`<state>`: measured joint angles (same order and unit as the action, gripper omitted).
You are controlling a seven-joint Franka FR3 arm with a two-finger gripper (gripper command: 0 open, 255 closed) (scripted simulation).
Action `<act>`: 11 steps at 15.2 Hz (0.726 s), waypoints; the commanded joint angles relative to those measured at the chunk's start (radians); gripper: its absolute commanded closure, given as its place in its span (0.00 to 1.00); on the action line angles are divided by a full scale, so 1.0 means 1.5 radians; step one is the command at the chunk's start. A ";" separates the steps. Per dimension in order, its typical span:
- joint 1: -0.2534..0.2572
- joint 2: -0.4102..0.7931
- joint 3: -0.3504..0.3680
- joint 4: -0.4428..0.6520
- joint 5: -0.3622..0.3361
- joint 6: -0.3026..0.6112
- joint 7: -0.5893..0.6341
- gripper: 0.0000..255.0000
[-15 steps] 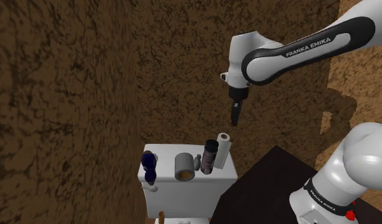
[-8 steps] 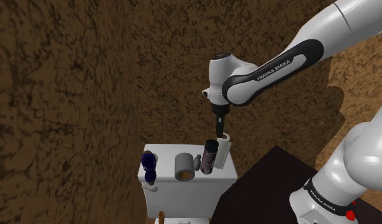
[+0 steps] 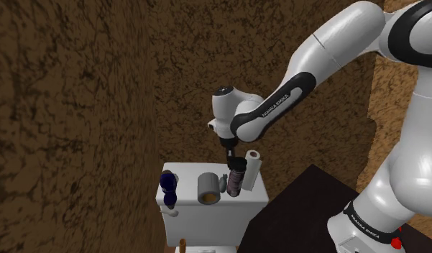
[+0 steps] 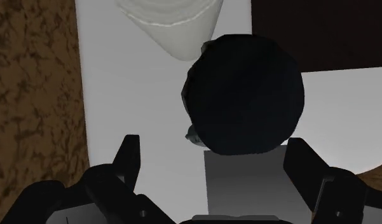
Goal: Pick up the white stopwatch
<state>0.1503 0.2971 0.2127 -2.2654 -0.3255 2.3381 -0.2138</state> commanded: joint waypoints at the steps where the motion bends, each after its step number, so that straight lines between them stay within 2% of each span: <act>1: 0.017 0.050 -0.002 0.021 -0.031 0.021 0.012 0.00; 3: 0.033 0.101 -0.007 0.054 -0.059 0.032 0.018 0.00; 11: 0.049 0.172 -0.027 0.075 -0.091 0.078 0.044 0.00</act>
<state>0.2205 0.5393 0.1767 -2.1584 -0.4557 2.4444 -0.1534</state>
